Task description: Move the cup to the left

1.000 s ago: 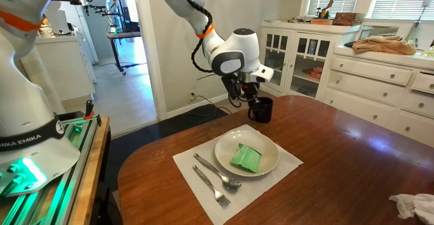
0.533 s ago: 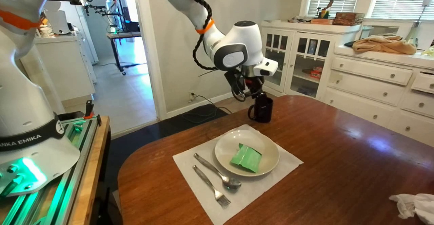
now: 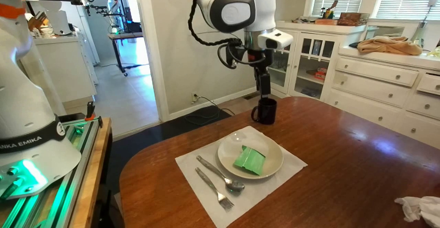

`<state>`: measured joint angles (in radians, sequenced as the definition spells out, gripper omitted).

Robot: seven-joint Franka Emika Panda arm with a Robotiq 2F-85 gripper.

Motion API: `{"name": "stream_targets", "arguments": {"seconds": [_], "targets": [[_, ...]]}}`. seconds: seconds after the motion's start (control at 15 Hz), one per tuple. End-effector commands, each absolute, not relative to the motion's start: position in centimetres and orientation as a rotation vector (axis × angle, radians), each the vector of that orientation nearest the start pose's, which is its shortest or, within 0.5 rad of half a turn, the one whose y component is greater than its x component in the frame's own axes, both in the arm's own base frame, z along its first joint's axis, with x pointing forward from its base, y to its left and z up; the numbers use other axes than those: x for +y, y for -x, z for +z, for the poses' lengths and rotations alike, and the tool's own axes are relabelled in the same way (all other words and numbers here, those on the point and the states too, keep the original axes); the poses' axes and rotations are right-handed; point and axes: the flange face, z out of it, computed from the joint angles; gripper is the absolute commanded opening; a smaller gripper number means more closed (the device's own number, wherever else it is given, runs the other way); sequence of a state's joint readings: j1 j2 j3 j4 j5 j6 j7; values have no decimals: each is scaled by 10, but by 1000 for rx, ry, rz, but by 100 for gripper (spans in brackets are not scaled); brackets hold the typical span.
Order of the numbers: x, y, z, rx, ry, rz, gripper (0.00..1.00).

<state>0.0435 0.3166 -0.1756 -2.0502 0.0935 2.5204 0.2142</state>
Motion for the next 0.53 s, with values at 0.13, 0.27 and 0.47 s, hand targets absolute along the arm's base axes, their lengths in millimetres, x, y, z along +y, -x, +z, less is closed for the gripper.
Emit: {"name": "stream_targets", "arguments": {"seconds": [0.13,0.27,0.47], "targets": [[-155,-505,363,867,2983,-10,100],[-151,-527,363,837,2982,-44,100],[-164,-509,369,876,2967,-41,100]]}}
